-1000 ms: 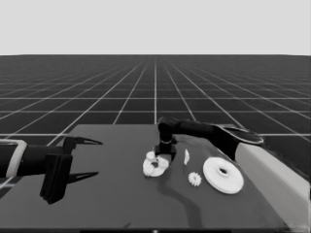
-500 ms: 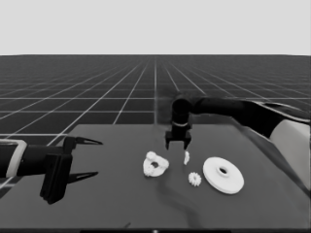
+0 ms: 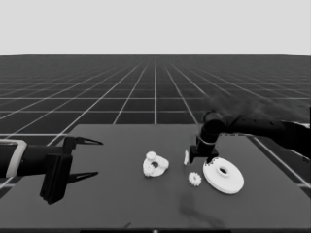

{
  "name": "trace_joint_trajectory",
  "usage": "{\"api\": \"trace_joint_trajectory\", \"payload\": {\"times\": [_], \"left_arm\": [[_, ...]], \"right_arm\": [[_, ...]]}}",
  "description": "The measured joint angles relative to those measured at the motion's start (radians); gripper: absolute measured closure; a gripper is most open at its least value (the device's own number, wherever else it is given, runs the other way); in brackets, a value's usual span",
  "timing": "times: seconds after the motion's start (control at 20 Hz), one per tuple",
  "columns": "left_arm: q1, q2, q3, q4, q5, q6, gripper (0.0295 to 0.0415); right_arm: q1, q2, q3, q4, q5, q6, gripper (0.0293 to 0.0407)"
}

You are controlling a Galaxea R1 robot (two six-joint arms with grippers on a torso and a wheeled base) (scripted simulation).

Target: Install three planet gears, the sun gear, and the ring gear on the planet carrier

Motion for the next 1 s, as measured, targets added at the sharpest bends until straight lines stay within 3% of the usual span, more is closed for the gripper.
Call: {"api": "trace_joint_trajectory", "payload": {"times": [0.05, 0.15, 0.45, 0.55, 0.6, 0.95, 1.0], "left_arm": [[0.0, 0.0, 0.0, 0.0, 0.0, 0.0, 0.0326], [0.0, 0.0, 0.0, 0.0, 0.0, 0.0, 0.0326], [0.0, 0.0, 0.0, 0.0, 0.0, 0.0, 0.0326], [0.0, 0.0, 0.0, 0.0, 0.0, 0.0, 0.0326], [0.0, 0.0, 0.0, 0.0, 0.0, 0.0, 0.0326], [0.0, 0.0, 0.0, 0.0, 0.0, 0.0, 0.0326], [0.0, 0.0, 0.0, 0.0, 0.0, 0.0, 0.0326]], "right_arm": [[-0.133, 0.01, -0.03, -0.106, 0.036, -0.014, 0.0315], [-0.242, 0.038, -0.108, -0.192, 0.08, -0.052, 0.0315], [-0.286, 0.058, -0.163, -0.228, 0.109, -0.077, 0.0315], [-0.287, 0.058, -0.164, -0.229, 0.109, -0.077, 0.0386], [-0.287, 0.058, -0.164, -0.23, 0.109, -0.077, 0.039], [-0.287, 0.059, -0.165, -0.23, 0.11, -0.078, 0.039], [-0.17, 0.005, -0.019, -0.094, 0.018, -0.012, 0.039]]}}
